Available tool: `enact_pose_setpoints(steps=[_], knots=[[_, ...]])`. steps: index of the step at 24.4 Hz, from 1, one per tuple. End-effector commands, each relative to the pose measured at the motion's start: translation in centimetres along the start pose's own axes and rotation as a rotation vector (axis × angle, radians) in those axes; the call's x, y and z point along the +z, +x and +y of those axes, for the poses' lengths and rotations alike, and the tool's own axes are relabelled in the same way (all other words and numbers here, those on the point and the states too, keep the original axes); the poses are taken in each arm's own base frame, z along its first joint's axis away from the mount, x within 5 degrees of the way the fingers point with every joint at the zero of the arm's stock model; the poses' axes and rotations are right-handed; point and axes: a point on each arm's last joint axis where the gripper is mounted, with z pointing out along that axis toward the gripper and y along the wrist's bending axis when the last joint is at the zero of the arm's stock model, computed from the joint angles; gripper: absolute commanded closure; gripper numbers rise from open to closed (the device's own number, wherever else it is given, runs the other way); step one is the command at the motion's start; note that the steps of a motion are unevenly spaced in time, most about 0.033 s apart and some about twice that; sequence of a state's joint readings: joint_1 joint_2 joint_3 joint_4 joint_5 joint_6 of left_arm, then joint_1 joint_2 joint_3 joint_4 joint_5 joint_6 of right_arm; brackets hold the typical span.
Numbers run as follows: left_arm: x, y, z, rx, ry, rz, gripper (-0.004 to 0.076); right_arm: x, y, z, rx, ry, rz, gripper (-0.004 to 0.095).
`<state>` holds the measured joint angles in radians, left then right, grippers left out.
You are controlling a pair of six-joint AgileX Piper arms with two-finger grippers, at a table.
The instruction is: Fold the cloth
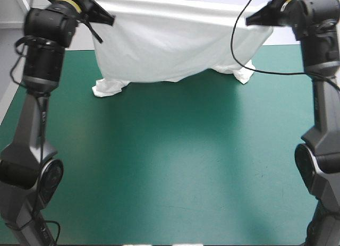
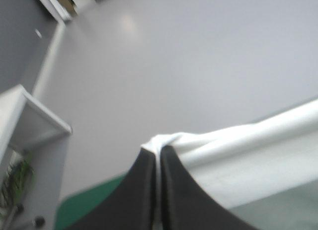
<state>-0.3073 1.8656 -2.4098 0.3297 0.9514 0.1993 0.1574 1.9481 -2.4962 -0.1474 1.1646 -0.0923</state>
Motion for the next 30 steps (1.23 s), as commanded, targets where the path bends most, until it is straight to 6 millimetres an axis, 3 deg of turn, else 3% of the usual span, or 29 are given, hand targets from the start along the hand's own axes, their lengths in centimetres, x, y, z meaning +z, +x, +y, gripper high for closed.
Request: enact_pose_setpoints(steps=[1,2,4,7,9,12,19,23,30], knots=[[3.9,3.0,-2.3,-0.043,0.039,0.15,0.0732,5.8,3.1,0.3,-0.007,-0.011,0.203,0.0923],[5.6,4.7,-3.6,-0.07,0.076,0.228,0.0732,7.8,4.3,1.2,0.014,-0.075,0.257,0.0923],[6.9,6.8,-4.9,-0.106,0.136,0.316,0.0732,9.2,6.0,2.2,0.037,-0.154,0.338,0.0923],[6.5,9.5,-5.5,-0.159,0.22,0.507,0.0732,7.9,8.2,2.6,0.033,-0.179,0.436,0.0923],[5.3,11.0,-5.8,-0.147,0.242,0.597,0.0732,5.6,9.9,2.6,0.02,-0.187,0.497,0.0923],[2.0,11.9,-5.8,-0.181,0.29,0.648,0.0732,1.9,12.5,2.6,0.014,-0.196,0.565,0.0923],[-6.2,14.9,-6.6,-0.244,0.419,0.778,0.0732,-3.2,17.8,3.4,0.024,-0.272,0.664,0.0923],[-10.6,18.7,-8.2,-0.247,0.434,0.868,0.0732,-5.5,22.4,4.4,0.041,-0.334,0.757,0.0923],[-14.3,26.0,-10.2,-0.227,0.429,1.052,0.0732,-7.9,28.1,5.1,0.058,-0.337,0.881,0.0923]])
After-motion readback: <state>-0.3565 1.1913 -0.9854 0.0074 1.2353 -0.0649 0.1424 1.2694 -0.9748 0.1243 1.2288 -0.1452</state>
